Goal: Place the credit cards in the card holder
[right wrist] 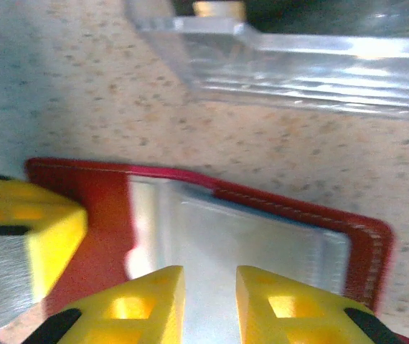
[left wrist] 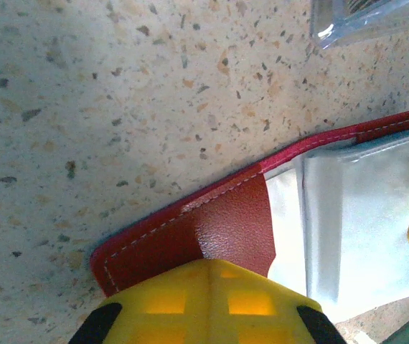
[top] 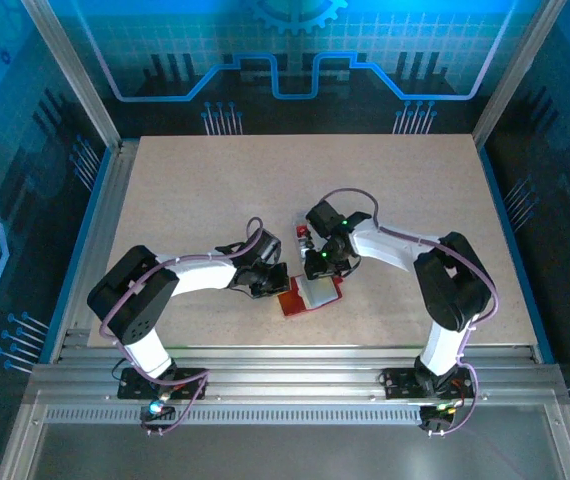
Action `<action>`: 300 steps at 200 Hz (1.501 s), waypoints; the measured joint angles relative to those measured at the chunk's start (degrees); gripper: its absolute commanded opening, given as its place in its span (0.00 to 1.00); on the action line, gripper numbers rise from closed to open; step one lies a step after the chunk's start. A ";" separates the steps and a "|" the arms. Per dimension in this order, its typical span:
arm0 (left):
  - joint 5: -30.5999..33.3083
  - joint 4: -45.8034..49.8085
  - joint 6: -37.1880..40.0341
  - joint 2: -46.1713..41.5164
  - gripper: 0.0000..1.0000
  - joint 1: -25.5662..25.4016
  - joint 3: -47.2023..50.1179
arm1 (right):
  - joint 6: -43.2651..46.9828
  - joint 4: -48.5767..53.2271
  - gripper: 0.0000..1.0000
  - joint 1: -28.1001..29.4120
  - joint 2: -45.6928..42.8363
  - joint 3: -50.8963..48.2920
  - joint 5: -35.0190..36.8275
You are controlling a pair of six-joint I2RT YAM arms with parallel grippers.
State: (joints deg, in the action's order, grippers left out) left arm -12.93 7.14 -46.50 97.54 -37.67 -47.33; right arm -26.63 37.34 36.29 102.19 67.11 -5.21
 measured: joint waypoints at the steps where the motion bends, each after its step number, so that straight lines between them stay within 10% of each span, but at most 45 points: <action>1: 0.00 0.00 0.00 0.00 0.00 0.00 0.00 | 0.02 0.04 0.28 0.00 0.04 0.04 0.15; 124: 0.02 -0.37 0.13 -0.15 0.00 0.00 0.26 | 2.10 3.45 0.33 4.26 4.87 2.21 12.87; 231: 0.02 -1.09 0.13 -0.37 0.00 0.00 0.81 | 1.46 2.89 0.00 5.33 4.81 2.29 12.52; 300: 0.02 -2.05 0.09 -0.48 0.00 -0.11 1.36 | 1.46 4.66 0.00 6.82 4.57 4.85 10.40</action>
State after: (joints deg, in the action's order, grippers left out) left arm -12.91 5.08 -46.41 97.06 -37.78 -45.98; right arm -25.17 42.00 43.11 106.76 71.96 5.19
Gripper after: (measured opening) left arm 0.053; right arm 0.064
